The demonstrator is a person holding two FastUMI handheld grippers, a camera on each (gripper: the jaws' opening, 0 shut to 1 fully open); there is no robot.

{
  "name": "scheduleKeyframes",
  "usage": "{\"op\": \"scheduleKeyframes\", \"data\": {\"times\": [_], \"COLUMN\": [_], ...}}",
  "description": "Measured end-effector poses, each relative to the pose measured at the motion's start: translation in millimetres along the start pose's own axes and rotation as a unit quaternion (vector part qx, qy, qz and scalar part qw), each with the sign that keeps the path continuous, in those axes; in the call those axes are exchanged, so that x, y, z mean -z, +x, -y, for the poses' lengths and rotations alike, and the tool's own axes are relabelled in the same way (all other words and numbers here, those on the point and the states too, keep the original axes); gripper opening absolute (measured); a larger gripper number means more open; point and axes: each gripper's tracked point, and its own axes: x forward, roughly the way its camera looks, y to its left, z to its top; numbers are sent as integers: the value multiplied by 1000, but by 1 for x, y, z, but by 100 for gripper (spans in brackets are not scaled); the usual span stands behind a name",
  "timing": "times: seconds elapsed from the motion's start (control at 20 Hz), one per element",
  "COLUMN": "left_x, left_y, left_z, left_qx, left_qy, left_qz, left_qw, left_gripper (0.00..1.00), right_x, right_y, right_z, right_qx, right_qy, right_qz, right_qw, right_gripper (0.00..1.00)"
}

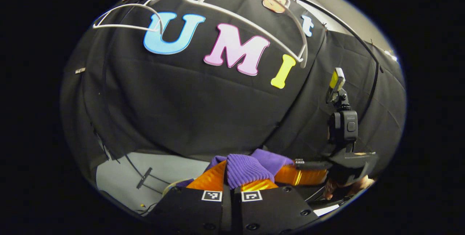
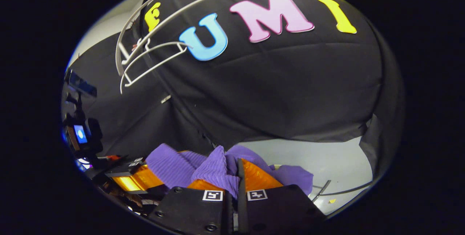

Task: Grasp the clothes on the hanger with both hands and then place them into the laundry hamper below.

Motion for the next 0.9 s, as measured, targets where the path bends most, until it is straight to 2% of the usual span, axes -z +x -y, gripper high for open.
{"op": "scheduleKeyframes", "data": {"times": [0.2,0.25,0.5,0.55,0.6,0.7,0.75,0.8,0.85,0.9], "left_x": [39,42,53,63,68,79,79,78,75,76], "left_y": [13,15,13,13,12,7,10,8,6,2], "left_z": [-7,-7,-6,-10,-22,-41,-45,-42,-41,-44], "left_qx": [-28,-30,-43,-55,-76,-107,-106,-102,-100,-103], "left_qy": [-24,-29,-45,-46,-42,-27,-32,-42,-49,-52], "left_qz": [-74,-86,-128,-138,-147,-169,-168,-164,-160,-159], "left_qw": [997,995,990,988,985,979,980,980,981,981], "left_gripper": [3,7,11,15,36,78,99,96,93,96], "right_x": [41,48,69,73,74,71,69,76,79,78], "right_y": [12,12,16,17,13,6,-1,5,3,2], "right_z": [22,27,39,43,51,63,60,61,61,64], "right_qx": [57,62,71,76,86,97,91,87,86,92], "right_qy": [-39,-45,-30,-39,-61,-104,-104,-93,-86,-86], "right_qz": [-71,-85,-121,-127,-135,-145,-147,-148,-149,-150], "right_qw": [995,993,990,988,985,979,979,981,981,981], "right_gripper": [10,11,14,7,21,60,80,100,99,99]}}
